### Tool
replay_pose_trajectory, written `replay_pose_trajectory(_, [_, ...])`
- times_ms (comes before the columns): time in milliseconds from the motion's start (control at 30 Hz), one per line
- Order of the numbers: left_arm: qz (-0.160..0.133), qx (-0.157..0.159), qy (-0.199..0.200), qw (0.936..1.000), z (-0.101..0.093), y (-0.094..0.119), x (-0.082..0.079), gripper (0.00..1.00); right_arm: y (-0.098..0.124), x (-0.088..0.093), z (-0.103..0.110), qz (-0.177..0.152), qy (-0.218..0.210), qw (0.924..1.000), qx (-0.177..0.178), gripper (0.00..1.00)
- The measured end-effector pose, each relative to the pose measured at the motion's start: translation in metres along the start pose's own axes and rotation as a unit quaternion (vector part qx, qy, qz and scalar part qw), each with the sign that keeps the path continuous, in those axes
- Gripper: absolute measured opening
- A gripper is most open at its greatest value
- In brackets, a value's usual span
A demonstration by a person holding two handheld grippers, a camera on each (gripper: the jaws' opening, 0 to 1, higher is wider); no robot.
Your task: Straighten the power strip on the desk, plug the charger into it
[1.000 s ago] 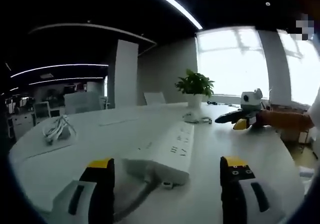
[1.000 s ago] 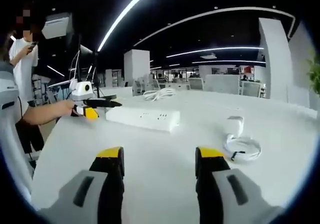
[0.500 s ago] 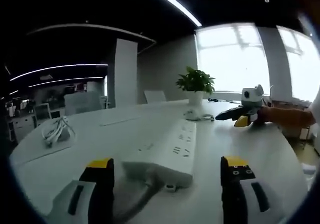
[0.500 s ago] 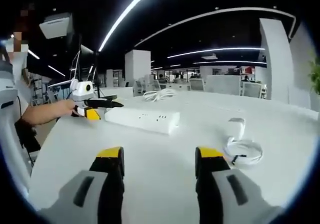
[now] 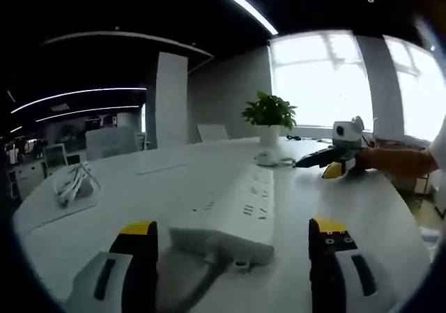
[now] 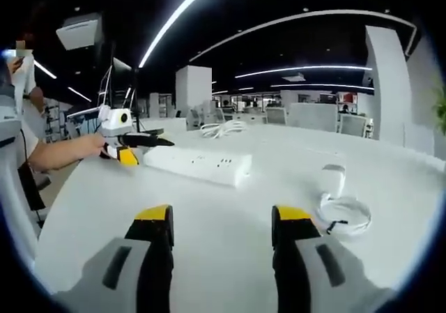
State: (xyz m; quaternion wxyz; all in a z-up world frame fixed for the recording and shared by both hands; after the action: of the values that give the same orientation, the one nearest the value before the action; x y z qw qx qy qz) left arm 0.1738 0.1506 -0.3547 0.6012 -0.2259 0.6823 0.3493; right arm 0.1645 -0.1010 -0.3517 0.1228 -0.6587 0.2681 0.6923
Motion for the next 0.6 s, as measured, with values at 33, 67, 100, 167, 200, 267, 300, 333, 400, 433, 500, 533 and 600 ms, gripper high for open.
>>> replay_pose_trajectory(33, [-0.001, 0.0, 0.002, 1.0, 0.0004, -0.0005, -0.0003, 0.9, 0.0, 0.0003, 0.0003, 0.001, 0.0, 1.0, 0.0, 0.55])
replay_pose_trajectory(67, [0.0, -0.002, 0.002, 1.0, 0.001, -0.0013, -0.0002, 0.9, 0.0, 0.0006, 0.0007, 0.002, 0.001, 1.0, -0.001, 0.55])
replay_pose_trajectory(100, [0.0, -0.003, 0.001, 1.0, 0.0015, -0.0017, 0.0, 0.9, 0.0, 0.0007, 0.0011, 0.002, 0.002, 1.0, -0.001, 0.55])
replay_pose_trajectory(167, [0.002, -0.004, 0.0, 1.0, 0.0024, -0.0027, 0.0005, 0.9, -0.0002, 0.0004, 0.002, 0.001, 0.003, 1.0, -0.003, 0.55])
replay_pose_trajectory(200, [0.003, -0.005, -0.001, 1.0, 0.0026, -0.003, 0.0005, 0.9, -0.0001, 0.0002, 0.002, 0.001, 0.003, 1.0, -0.002, 0.55])
replay_pose_trajectory(267, [0.004, -0.005, -0.002, 1.0, 0.0027, -0.0031, 0.0008, 0.9, 0.0003, -0.0004, 0.0015, 0.0, 0.003, 1.0, 0.0, 0.55])
replay_pose_trajectory(300, [0.004, -0.006, -0.003, 1.0, 0.0026, -0.0032, 0.001, 0.9, 0.0003, -0.0011, 0.0013, -0.002, 0.005, 1.0, 0.0, 0.54])
replay_pose_trajectory(333, [0.005, -0.006, -0.004, 1.0, 0.0026, -0.0033, 0.0013, 0.9, 0.0, -0.0018, 0.0011, -0.003, 0.006, 1.0, 0.0, 0.54])
replay_pose_trajectory(400, [0.006, -0.006, -0.007, 0.9999, 0.0016, -0.0029, 0.0019, 0.9, -0.0013, -0.0033, 0.0, -0.007, 0.007, 0.9999, 0.001, 0.54])
replay_pose_trajectory(433, [0.006, -0.006, -0.007, 0.9999, 0.0015, -0.0028, 0.0021, 0.9, -0.002, -0.0041, -0.0012, -0.008, 0.006, 1.0, 0.001, 0.54])
replay_pose_trajectory(500, [0.006, -0.006, -0.008, 0.9999, 0.0012, -0.0027, 0.002, 0.9, -0.003, -0.0058, -0.0034, -0.012, 0.002, 0.9999, 0.003, 0.54])
replay_pose_trajectory(533, [0.006, -0.006, -0.008, 0.9999, 0.001, -0.0026, 0.0021, 0.9, -0.0034, -0.0067, -0.004, -0.014, 0.002, 0.9999, 0.004, 0.54])
replay_pose_trajectory(600, [0.006, -0.005, -0.007, 0.9999, 0.0004, -0.0023, 0.0021, 0.89, -0.0045, -0.0074, -0.0043, -0.016, 0.0, 0.9999, 0.002, 0.54])
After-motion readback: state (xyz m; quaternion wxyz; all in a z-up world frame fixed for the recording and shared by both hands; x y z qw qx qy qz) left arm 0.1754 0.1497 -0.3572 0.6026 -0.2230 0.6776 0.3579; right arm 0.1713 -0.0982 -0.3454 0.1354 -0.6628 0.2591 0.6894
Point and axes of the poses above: the point that each gripper's makers call its tool centre point, and the gripper's own axes: y roughly backward along the fingers, z roughly to its left, x roughly out of its underside, the point moved 2 cm from there along y, roughly backward along the fingers, and after that the axes turned 6 degrees about -x, right-handed, at the moved point
